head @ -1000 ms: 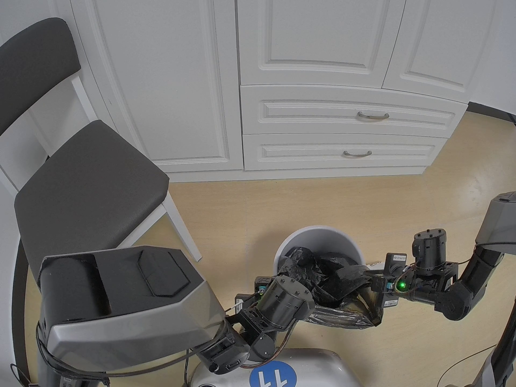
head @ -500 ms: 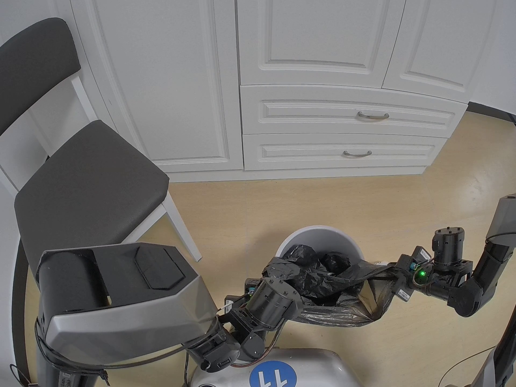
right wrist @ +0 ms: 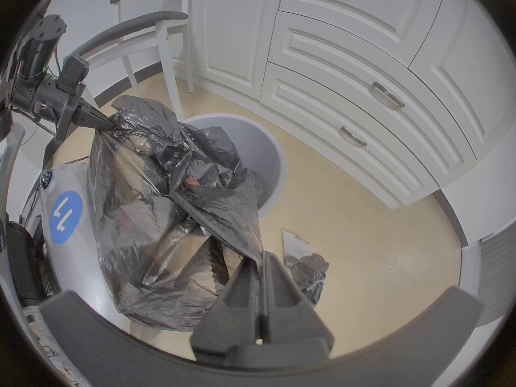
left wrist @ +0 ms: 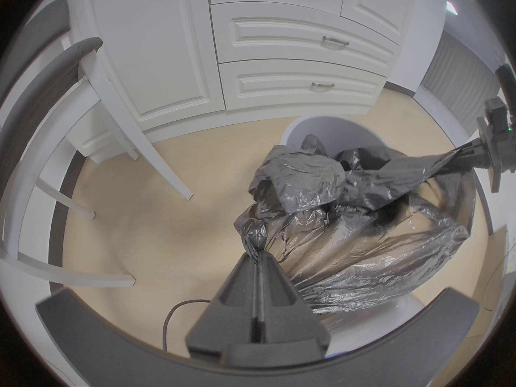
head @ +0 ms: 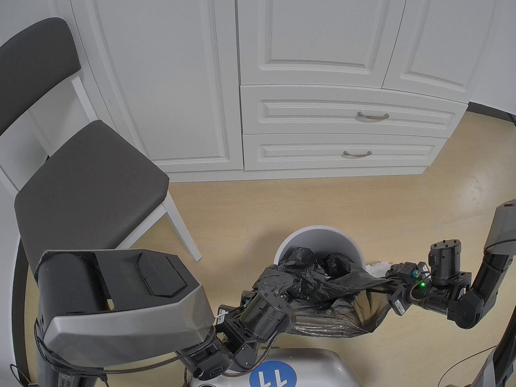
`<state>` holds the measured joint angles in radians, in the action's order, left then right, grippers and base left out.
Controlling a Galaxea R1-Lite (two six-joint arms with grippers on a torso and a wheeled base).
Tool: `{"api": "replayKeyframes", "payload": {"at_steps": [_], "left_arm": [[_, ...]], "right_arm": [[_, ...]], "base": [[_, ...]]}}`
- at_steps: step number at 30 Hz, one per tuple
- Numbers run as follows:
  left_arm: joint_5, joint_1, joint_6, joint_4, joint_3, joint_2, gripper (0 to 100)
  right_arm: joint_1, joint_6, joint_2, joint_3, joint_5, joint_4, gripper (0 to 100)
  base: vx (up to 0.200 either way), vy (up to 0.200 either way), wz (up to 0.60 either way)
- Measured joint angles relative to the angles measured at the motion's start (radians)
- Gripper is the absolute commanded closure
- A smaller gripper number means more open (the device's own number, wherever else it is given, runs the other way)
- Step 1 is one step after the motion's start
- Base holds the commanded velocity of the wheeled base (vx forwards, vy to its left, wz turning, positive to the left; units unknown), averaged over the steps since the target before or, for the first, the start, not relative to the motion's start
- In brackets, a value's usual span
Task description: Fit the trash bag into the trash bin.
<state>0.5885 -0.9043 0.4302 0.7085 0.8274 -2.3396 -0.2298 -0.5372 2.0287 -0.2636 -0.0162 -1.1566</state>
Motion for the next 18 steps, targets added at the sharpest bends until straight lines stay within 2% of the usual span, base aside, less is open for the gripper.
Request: {"api": "replayKeyframes", "payload": {"at_steps": [3, 6, 18], "left_arm": [[-0.003, 0.001, -0.001, 0.002, -0.014, -0.001, 100], [-0.011, 0.006, -0.002, 0.002, -0.019, -0.003, 100], [-0.017, 0.005, -0.03, 0.002, -0.016, 0.0, 100]], "right_arm": [[0.011, -0.003, -0.011, 0.017, -0.034, 0.0, 100], [0.021, -0.014, -0.018, 0.026, -0.039, 0.0, 100], [0.134, -0.167, -0.037, 0.05, -0.047, 0.0, 100]], "base": [[0.0, 0.0, 0.0], [0.0, 0.0, 0.0], [0.0, 0.0, 0.0]]}}
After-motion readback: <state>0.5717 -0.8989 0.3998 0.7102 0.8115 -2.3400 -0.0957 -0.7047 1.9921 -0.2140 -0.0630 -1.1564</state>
